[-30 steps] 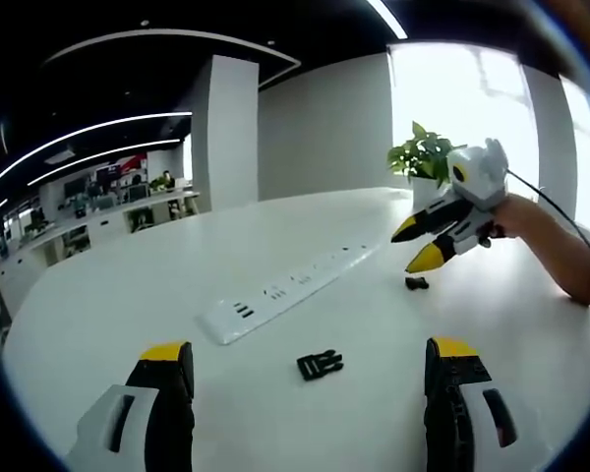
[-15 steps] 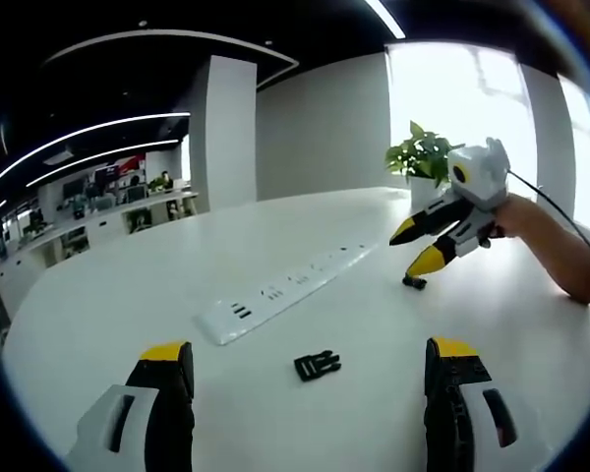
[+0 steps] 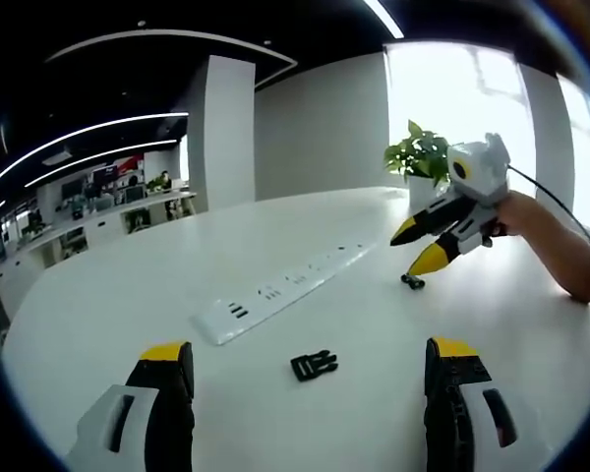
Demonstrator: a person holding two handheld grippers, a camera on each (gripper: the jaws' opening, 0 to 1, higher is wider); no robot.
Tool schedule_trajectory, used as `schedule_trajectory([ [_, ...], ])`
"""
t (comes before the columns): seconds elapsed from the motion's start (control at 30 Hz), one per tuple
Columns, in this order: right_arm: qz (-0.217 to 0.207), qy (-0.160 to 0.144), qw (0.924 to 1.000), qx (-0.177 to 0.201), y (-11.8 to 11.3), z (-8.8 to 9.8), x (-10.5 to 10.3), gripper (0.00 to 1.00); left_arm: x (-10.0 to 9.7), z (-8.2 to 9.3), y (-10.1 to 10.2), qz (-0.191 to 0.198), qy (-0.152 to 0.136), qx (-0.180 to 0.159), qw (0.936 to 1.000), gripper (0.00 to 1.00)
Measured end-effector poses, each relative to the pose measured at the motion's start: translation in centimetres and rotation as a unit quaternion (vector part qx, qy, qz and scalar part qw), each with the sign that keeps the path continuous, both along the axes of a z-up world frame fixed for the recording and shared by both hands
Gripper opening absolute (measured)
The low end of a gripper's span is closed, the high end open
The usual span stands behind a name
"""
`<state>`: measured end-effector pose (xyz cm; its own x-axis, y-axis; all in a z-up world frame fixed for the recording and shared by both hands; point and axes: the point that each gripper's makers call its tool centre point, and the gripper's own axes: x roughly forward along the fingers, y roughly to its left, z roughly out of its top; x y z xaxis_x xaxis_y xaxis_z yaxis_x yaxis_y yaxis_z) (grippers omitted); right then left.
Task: Snap the two parts of the plastic buckle together until the buckle closes and remains connected.
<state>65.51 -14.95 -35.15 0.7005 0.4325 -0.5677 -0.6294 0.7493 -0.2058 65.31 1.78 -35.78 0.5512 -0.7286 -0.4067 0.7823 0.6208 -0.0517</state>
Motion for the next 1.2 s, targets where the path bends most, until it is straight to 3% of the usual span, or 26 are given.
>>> schedule_trajectory([
  [0.13,0.010,0.001,0.9995,-0.030,1.0,-0.6,-0.4,0.52,-0.1,-0.1,0.0,0.000,0.000,0.001,1.0000,0.99],
  [1.2,-0.011,0.021,0.9989,-0.040,-1.4,-1.7,0.0,0.45,0.4,0.0,0.2,0.003,0.001,-0.003,1.0000,0.99],
])
